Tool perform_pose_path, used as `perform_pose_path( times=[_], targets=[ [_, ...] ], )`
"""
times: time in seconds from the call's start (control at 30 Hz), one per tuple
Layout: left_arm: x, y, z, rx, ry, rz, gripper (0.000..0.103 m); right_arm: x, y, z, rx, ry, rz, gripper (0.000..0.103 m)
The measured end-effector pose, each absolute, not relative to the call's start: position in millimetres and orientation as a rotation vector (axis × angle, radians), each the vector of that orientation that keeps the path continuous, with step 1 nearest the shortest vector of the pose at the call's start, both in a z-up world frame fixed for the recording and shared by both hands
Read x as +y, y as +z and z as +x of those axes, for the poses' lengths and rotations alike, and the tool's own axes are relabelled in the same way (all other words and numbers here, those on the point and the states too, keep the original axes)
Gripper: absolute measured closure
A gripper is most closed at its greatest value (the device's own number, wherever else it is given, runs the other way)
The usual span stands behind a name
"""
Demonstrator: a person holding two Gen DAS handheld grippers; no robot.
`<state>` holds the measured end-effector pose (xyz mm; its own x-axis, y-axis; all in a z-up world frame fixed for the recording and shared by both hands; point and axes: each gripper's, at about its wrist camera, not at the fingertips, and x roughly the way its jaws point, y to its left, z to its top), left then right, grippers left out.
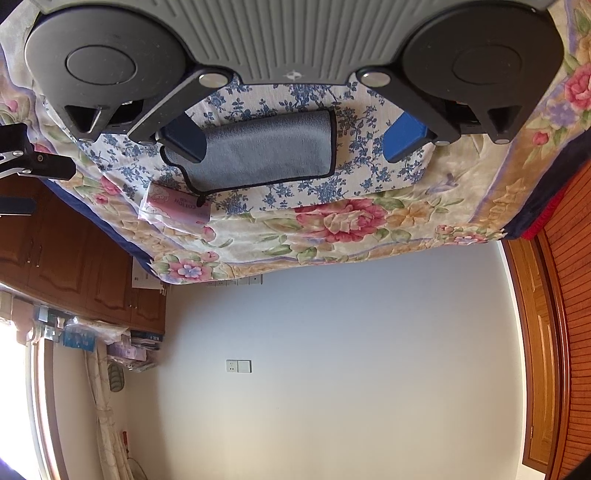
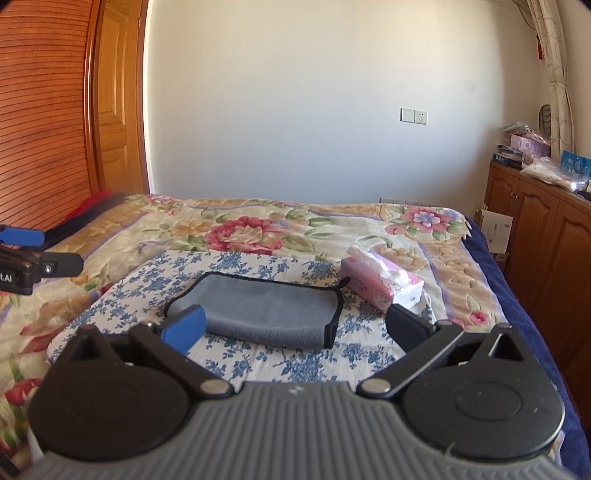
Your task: Fold towel
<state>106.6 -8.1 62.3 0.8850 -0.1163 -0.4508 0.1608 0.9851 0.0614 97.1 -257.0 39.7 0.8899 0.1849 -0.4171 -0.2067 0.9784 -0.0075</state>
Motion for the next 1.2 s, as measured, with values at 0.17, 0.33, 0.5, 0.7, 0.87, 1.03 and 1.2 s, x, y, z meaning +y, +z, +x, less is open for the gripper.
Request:
perform_pose_path(
  times=[0.17, 0.33, 0.5, 0.7, 0.87, 1.03, 1.2],
  targets=[
    [-6, 50, 98, 0.48, -0.142, 0.095, 0.0, -256, 31, 87, 0.437, 0.206, -0.045, 0.0],
    [-1, 37, 87, 0.501, -0.141, 0.088, 0.0, -254, 25, 79, 0.441, 0.203, -0.047, 0.0],
    [4, 29, 77, 0.51, -0.13, 0.082, 0.0, -254, 22, 71, 0.436, 0.201, -0.046, 0.0],
    [7, 22, 67, 0.52, -0.125, 0.068, 0.0, -253, 15, 63, 0.442, 0.201, -0.039, 0.0],
    [8, 16, 57, 0.525, -0.118, 0.061, 0.0, -254, 9, 56, 0.451, 0.197, -0.031, 0.0],
    [9, 8, 47, 0.533, -0.115, 0.054, 0.0, -254, 4, 48, 0.449, 0.192, -0.031, 0.0],
    [7, -1, 42, 0.539, -0.11, 0.072, 0.0, -254, 2, 45, 0.45, 0.192, -0.03, 0.0]
  ],
)
